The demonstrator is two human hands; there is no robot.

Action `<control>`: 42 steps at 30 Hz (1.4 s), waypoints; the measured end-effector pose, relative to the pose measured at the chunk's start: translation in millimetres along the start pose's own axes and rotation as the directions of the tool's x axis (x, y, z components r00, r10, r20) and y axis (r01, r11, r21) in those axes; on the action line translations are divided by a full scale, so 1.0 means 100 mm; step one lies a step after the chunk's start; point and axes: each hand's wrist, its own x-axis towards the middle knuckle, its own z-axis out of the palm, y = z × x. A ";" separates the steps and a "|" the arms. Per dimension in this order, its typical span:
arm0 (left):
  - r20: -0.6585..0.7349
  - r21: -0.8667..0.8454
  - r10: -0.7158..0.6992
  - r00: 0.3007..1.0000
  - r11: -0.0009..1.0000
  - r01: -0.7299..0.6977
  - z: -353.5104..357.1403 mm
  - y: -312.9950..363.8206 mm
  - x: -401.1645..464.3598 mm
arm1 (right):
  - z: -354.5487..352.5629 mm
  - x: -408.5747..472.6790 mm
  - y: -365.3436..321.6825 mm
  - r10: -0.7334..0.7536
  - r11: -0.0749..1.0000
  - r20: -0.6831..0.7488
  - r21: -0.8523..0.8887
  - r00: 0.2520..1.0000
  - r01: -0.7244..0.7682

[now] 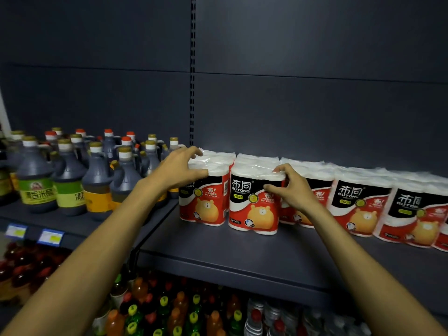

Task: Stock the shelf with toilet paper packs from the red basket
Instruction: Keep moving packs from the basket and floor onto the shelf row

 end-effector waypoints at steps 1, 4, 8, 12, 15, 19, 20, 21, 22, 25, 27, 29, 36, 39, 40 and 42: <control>-0.007 0.006 0.002 1.000 1.000 -0.002 0.01 0.02 -0.03 | 0.01 -0.01 0.01 -0.004 1.000 -0.001 -0.013 1.000 0.004; -0.015 0.023 -0.008 1.000 1.000 0.008 0.02 0.09 -0.12 | -0.01 -0.01 -0.01 -0.003 0.998 0.016 -0.064 1.000 0.004; 0.011 0.032 -0.033 0.999 0.999 0.033 0.05 0.14 -0.22 | -0.06 -0.07 -0.05 -0.022 0.978 -0.003 -0.208 1.000 0.021; 0.063 0.045 -0.067 0.996 0.997 0.064 0.07 0.23 -0.45 | -0.09 -0.22 -0.11 -0.213 0.936 -0.132 -0.313 0.968 0.163; 0.074 0.058 -0.123 0.990 0.991 0.119 0.07 0.28 -0.69 | -0.06 -0.33 -0.17 -0.268 0.927 -0.046 -0.285 0.962 0.244; 0.067 0.108 -0.211 0.975 0.973 0.203 0.07 0.32 -1.11 | 0.04 -0.49 -0.24 -0.339 0.906 0.029 -0.258 0.940 0.334; 0.054 0.113 -0.236 0.970 0.967 0.229 0.07 0.33 -1.23 | 0.06 -0.53 -0.26 -0.367 0.898 0.019 -0.256 0.930 0.359; 0.042 0.123 -0.265 0.963 0.958 0.259 0.07 0.34 -1.36 | 0.07 -0.58 -0.26 -0.393 0.886 0.019 -0.259 0.919 0.384; 0.029 0.137 -0.295 0.955 0.947 0.289 0.06 0.34 -1.48 | 0.08 -0.63 -0.26 -0.414 0.876 0.029 -0.260 0.910 0.407; 0.018 0.148 -0.410 0.912 0.903 0.403 0.04 0.38 -1.91 | 0.12 -0.81 -0.25 -0.462 0.857 0.133 -0.185 0.877 0.480; 0.026 0.142 -0.451 0.892 0.885 0.443 0.03 0.45 -2.21 | 0.20 -0.95 -0.26 -0.499 0.847 0.220 -0.079 0.838 0.525; 0.000 0.141 -0.486 0.874 0.865 0.481 0.06 0.51 -2.56 | 0.34 -1.13 -0.28 -0.521 0.840 0.310 0.024 0.795 0.541; -0.105 0.122 -0.722 0.684 0.674 0.729 0.08 0.45 -4.02 | 1.25 -1.98 -0.55 -0.551 0.804 0.621 0.216 0.558 0.554; -0.097 0.106 -0.824 0.558 0.548 0.829 0.11 0.27 -4.66 | 1.82 -2.37 -0.70 -0.566 0.779 0.693 0.272 0.446 0.565; -0.095 0.099 -0.851 0.517 0.509 0.855 0.15 0.19 -4.88 | 2.03 -2.50 -0.75 -0.566 0.772 0.716 0.286 0.408 0.568; -0.087 0.080 -0.899 0.429 0.422 0.903 0.24 -0.01 -5.34 | 2.47 -2.77 -0.82 -0.561 0.763 0.755 0.310 0.341 0.568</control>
